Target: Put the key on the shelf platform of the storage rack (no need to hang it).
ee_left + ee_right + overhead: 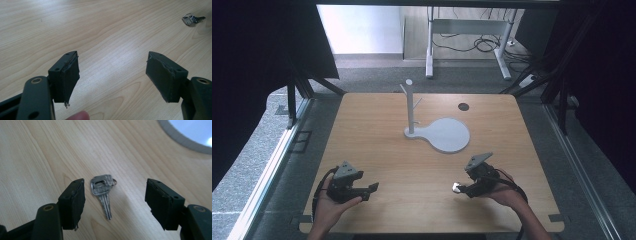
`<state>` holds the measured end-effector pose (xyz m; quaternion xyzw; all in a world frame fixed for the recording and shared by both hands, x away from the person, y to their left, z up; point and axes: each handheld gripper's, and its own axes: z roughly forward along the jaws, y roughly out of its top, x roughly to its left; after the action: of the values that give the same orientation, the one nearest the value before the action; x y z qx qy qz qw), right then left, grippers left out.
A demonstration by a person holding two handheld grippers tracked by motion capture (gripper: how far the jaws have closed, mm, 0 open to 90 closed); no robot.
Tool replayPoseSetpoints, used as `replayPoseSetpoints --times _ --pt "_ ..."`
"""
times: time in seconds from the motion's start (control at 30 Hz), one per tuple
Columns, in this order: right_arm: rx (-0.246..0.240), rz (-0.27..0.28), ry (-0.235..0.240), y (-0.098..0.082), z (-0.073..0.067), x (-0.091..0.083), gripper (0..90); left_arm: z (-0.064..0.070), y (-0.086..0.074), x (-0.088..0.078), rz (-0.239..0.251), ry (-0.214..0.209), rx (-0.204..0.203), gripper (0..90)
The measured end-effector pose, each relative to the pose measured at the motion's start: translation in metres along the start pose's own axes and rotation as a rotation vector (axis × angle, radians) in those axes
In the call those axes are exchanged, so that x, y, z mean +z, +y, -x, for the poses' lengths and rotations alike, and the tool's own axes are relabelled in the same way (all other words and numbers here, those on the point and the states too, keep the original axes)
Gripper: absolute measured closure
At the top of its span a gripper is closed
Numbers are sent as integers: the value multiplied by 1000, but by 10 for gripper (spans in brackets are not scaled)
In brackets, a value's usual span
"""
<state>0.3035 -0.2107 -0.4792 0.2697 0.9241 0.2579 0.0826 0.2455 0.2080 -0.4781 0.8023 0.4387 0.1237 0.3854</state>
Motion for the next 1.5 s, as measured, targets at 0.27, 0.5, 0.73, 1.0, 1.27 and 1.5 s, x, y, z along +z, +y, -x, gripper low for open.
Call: replayPoseSetpoints --times 0.27,0.5,0.73,1.0,1.27,1.5 --pt "-31 -56 -13 -1 -8 16 363 4 1 -2 -3 20 14 269" --pt "-41 -98 -13 0 -12 29 432 5 0 1 -21 65 29 269" --pt "-39 -114 -17 2 -12 36 472 5 0 1 -25 65 31 269" --pt "-2 -128 15 5 -10 37 528 5 0 2 -25 60 33 269" --pt "5 -150 20 9 -7 37 631 5 0 2 -26 59 40 269" --pt "6 -181 16 13 -6 38 669 5 0 2 -21 61 43 269"
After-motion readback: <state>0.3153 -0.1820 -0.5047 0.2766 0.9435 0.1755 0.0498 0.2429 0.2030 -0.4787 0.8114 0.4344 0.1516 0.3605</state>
